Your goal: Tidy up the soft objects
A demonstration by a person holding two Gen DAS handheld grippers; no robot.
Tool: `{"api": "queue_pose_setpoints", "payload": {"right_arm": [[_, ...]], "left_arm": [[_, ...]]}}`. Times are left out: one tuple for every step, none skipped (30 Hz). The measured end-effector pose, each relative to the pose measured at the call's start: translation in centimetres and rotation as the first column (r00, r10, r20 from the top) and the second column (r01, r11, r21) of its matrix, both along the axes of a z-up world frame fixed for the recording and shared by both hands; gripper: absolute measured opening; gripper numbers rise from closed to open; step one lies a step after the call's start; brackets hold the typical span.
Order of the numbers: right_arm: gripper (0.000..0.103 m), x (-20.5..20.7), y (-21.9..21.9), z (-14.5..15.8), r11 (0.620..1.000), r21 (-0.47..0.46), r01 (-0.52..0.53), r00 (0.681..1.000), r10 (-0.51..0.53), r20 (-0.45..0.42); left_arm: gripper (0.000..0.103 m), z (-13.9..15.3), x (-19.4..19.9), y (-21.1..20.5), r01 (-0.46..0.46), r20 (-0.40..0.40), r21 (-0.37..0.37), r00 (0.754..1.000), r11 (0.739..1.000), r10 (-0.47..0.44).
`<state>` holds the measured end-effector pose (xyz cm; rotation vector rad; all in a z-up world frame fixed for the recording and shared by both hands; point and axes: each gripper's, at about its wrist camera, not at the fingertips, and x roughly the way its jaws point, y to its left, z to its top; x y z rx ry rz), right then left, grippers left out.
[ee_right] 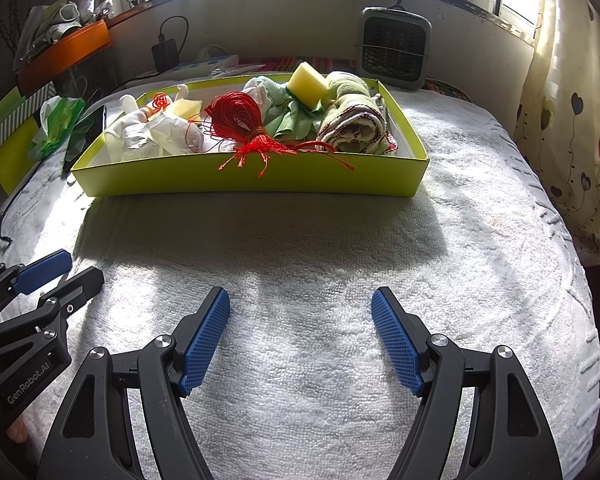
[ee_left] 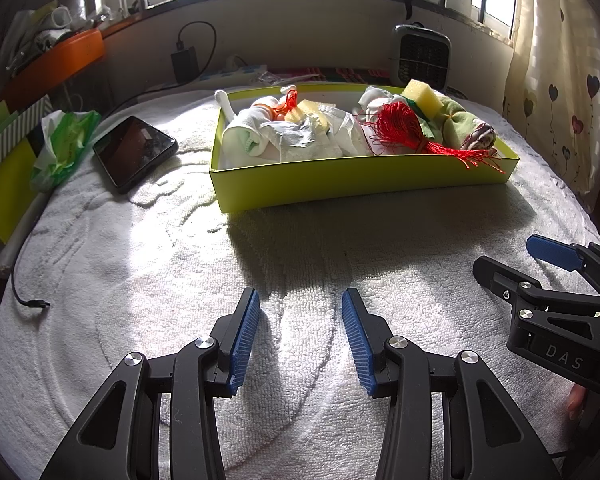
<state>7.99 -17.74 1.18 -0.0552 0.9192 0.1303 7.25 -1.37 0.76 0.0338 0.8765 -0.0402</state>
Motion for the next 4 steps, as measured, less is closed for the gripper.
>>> {"api": "queue_pose_setpoints", "payload": {"right_arm": [[0.074,0.0,0.0,0.0,1.0,0.0,0.0,1.0,0.0,0.0],[0.074,0.0,0.0,0.0,1.0,0.0,0.0,1.0,0.0,0.0],[0.074,0.0,0.0,0.0,1.0,0.0,0.0,1.0,0.0,0.0],[0.074,0.0,0.0,0.0,1.0,0.0,0.0,1.0,0.0,0.0]], "left_arm": [[0.042,0.0,0.0,0.01,0.0,0.0,0.0,1.0,1.0,0.0],[0.042,0.0,0.0,-0.02,0.0,0.0,0.001,1.0,1.0,0.0],[0.042,0.0,0.0,-0.01,0.0,0.0,0.001,1.0,1.0,0.0],[0.042,0.0,0.0,0.01,0.0,0.0,0.0,1.0,1.0,0.0]]}}
